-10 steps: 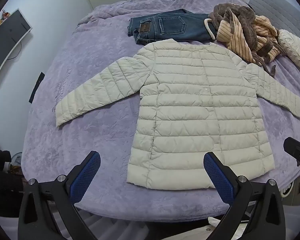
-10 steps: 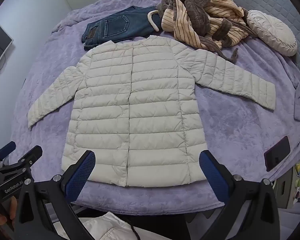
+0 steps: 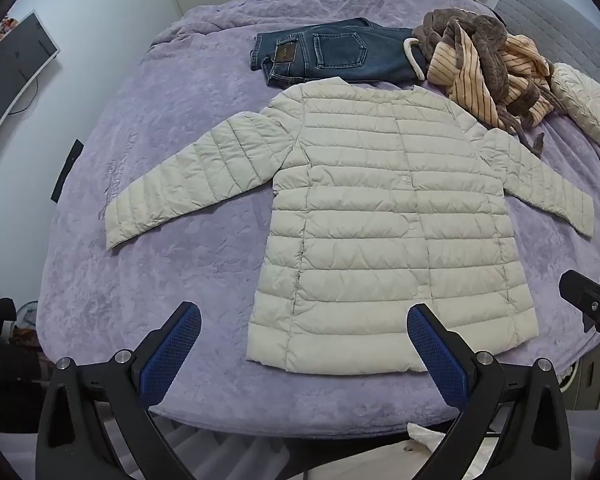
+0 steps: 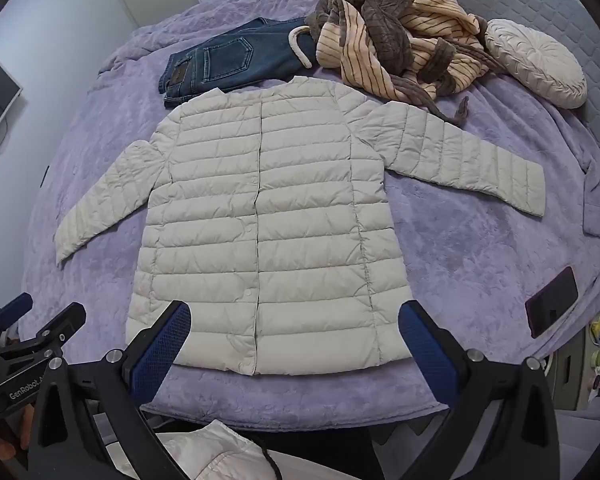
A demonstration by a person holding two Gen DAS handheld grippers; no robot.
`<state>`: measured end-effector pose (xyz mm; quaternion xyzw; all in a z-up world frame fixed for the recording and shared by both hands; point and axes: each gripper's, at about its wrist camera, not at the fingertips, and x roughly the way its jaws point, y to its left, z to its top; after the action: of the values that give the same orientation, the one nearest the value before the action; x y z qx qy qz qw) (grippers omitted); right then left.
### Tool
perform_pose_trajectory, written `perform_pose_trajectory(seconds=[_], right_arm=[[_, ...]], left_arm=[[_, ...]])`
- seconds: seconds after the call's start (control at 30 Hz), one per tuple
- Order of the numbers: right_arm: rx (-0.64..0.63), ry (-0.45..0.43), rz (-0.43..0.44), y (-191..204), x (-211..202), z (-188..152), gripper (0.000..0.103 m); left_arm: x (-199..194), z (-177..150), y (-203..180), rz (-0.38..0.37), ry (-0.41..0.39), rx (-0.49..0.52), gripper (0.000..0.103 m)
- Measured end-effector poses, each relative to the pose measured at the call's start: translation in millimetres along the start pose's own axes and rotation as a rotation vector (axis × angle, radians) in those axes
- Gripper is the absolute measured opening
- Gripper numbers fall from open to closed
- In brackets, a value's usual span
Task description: Fold large clothes
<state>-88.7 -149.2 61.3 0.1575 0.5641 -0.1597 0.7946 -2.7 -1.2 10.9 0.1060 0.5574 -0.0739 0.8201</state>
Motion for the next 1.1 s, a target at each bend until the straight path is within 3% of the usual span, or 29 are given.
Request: perform_pose_trajectory(seconds=[1.1], right_arm=[[-0.038, -0.011, -0.018, 14.1, -4.0, 1.6, 0.103]], left_arm=[[-10.3, 0.1, 12.5, 0.007, -0.024, -0.052, 0.103]])
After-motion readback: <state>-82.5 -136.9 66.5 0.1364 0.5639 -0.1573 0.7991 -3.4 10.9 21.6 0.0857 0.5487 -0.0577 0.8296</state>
